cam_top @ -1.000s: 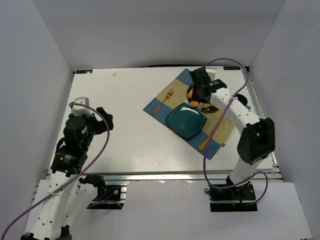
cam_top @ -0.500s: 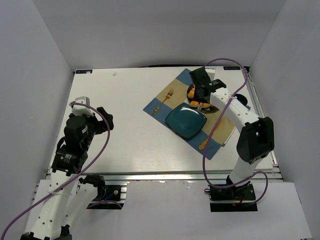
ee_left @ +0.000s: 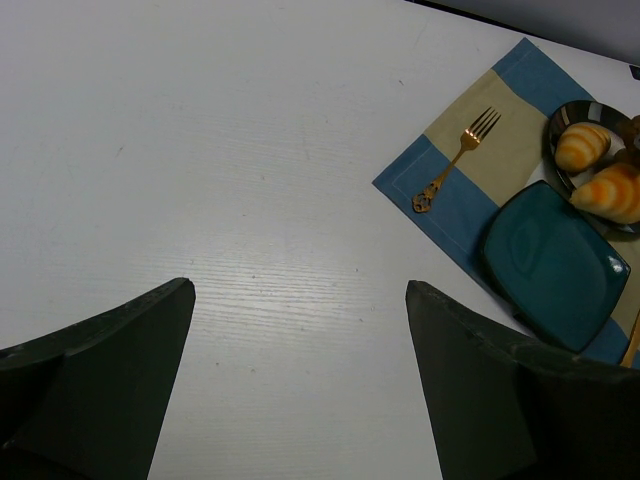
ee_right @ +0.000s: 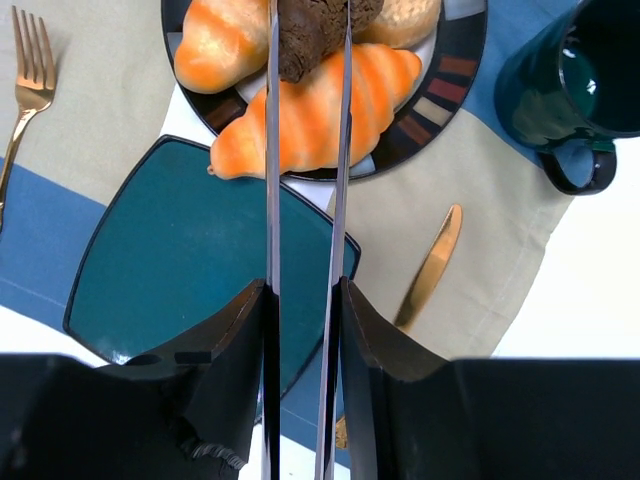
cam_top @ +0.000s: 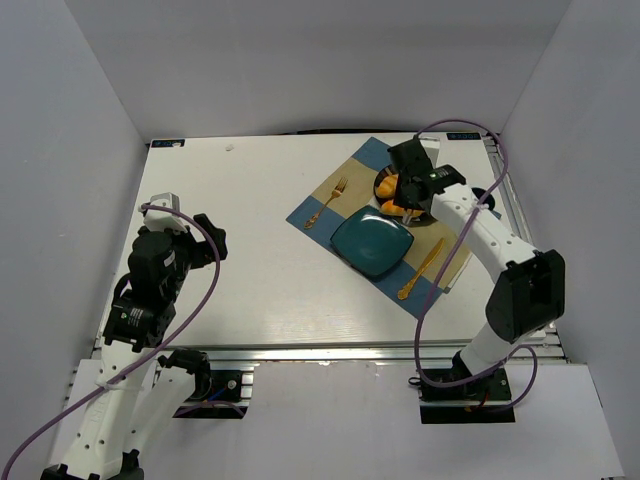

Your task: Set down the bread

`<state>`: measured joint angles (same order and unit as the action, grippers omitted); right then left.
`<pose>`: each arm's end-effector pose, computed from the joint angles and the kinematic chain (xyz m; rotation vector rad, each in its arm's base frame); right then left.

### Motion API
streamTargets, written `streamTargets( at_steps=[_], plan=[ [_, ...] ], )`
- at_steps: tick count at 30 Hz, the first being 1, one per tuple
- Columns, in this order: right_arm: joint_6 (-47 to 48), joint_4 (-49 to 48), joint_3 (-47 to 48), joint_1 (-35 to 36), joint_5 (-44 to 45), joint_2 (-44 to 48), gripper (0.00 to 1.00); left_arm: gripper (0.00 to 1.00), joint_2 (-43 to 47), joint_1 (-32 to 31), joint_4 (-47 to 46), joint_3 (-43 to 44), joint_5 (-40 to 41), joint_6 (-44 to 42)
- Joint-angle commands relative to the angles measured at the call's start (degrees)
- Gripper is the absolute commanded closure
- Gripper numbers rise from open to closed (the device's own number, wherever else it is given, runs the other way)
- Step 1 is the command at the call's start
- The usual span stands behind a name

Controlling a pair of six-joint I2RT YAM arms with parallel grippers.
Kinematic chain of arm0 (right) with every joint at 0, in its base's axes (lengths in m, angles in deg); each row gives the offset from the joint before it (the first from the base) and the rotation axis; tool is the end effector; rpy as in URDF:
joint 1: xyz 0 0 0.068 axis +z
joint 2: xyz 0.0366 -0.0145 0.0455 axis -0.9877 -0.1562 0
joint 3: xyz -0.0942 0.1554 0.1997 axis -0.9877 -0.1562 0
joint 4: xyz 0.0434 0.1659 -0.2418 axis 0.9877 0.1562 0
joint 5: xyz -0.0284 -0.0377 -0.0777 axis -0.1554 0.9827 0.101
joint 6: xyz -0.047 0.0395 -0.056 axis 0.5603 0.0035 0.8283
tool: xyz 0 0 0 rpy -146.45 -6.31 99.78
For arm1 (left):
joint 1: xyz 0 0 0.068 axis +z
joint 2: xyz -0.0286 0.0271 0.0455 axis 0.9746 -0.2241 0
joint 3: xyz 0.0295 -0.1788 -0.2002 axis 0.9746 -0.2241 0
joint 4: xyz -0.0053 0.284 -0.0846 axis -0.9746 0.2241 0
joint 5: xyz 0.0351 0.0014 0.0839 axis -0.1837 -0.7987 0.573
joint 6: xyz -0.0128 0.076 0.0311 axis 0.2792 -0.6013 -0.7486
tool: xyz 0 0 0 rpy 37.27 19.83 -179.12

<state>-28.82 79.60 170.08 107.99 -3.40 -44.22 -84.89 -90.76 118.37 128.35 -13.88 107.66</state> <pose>0.3869 0.1558 0.2843 0.2451 2.2799 -0.1597 0.1980 -0.0351 0.3413 -0.1945 1.9075 -0.2067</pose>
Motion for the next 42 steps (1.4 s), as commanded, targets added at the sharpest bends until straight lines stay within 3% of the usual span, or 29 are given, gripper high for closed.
streamTargets(
  at_steps=[1,17,23,30,42],
  plan=[
    [1.42,-0.83,-0.66,-0.35,0.96,4.01,0.68,0.02,0.02,0.0,-0.69,0.01,0.33,-0.31],
    [7.49,-1.01,-3.2,1.75,-2.37,11.74,0.69,0.02,-0.06,0.0,-0.78,-0.61,0.15,0.04],
    [7.67,0.22,-9.27,8.95,-3.61,18.94,0.69,0.02,-0.33,0.0,-1.04,-0.25,-0.55,0.22],
    [2.75,4.61,-13.66,21.16,0.69,23.17,0.69,0.02,0.29,0.0,-0.6,-0.69,-1.25,0.74],
    [-3.76,8.05,-23.15,27.86,4.83,26.95,0.69,0.02,1.25,0.0,1.86,1.59,-2.4,1.1]
  ],
)
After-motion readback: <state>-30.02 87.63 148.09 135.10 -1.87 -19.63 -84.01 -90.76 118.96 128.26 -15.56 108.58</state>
